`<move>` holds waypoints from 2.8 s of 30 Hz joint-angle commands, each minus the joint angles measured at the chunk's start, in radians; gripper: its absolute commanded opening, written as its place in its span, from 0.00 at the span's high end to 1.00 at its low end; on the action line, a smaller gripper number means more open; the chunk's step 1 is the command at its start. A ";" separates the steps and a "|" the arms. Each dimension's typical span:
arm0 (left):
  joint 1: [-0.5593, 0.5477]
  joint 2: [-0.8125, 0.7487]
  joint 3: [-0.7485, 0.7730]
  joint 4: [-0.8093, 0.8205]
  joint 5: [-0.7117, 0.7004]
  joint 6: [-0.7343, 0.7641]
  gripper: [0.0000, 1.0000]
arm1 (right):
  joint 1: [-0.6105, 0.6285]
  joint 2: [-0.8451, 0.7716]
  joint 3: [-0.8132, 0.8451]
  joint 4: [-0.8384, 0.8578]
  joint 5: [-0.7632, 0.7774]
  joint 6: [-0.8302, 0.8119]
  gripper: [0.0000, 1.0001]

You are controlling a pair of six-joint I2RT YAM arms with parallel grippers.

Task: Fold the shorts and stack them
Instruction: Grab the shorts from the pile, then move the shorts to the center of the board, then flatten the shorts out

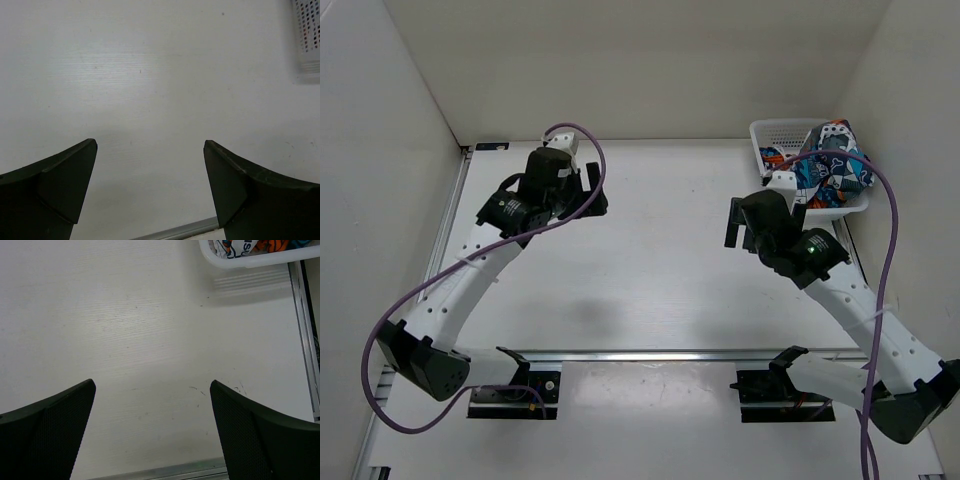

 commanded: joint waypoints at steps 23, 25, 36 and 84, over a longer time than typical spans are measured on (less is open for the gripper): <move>0.023 0.061 -0.010 0.002 0.039 0.042 0.01 | -0.680 0.947 0.921 -0.062 -0.325 0.053 0.00; 0.023 0.071 -0.010 0.002 0.052 0.042 0.01 | -0.713 1.097 1.034 -0.073 -0.312 0.067 0.00; 0.032 0.164 0.000 0.002 0.102 0.079 0.01 | -0.794 1.397 1.275 -0.051 -0.243 0.163 0.55; 0.463 0.040 -0.117 -0.144 0.507 0.116 0.76 | 0.030 0.164 0.045 0.160 -0.514 0.044 0.95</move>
